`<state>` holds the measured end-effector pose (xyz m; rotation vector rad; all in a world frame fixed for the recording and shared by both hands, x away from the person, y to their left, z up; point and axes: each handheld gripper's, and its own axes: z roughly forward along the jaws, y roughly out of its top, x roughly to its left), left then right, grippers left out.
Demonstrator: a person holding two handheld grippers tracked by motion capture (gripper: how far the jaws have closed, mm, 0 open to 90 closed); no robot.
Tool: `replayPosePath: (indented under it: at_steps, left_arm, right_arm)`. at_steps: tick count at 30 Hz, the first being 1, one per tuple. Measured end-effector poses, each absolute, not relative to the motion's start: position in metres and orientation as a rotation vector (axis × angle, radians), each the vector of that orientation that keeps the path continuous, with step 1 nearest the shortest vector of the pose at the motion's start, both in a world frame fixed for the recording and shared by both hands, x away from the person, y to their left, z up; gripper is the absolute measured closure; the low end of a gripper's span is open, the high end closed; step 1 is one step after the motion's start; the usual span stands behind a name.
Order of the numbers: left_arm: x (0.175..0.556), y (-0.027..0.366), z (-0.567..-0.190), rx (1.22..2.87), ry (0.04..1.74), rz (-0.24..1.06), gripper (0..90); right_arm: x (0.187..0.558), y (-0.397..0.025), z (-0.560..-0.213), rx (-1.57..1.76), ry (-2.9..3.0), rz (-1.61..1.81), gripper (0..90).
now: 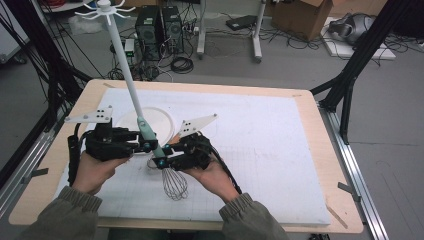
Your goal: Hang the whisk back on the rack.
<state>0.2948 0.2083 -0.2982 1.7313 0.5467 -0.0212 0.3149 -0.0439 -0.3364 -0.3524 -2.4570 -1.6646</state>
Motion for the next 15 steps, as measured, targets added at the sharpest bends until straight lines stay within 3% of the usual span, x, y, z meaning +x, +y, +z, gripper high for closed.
replayPosePath:
  at_steps: [11,15]
  left_arm:
    - [0.293,0.212,-0.299,1.701,0.572,0.021,66.0]
    - [0.294,0.212,-0.300,1.702,0.595,0.025,61.6]
  right_arm:
    - [0.315,-0.035,-0.339,-0.395,-2.454,-1.680,69.1]
    - [0.313,-0.033,-0.338,-0.426,-2.462,-1.730,69.1]
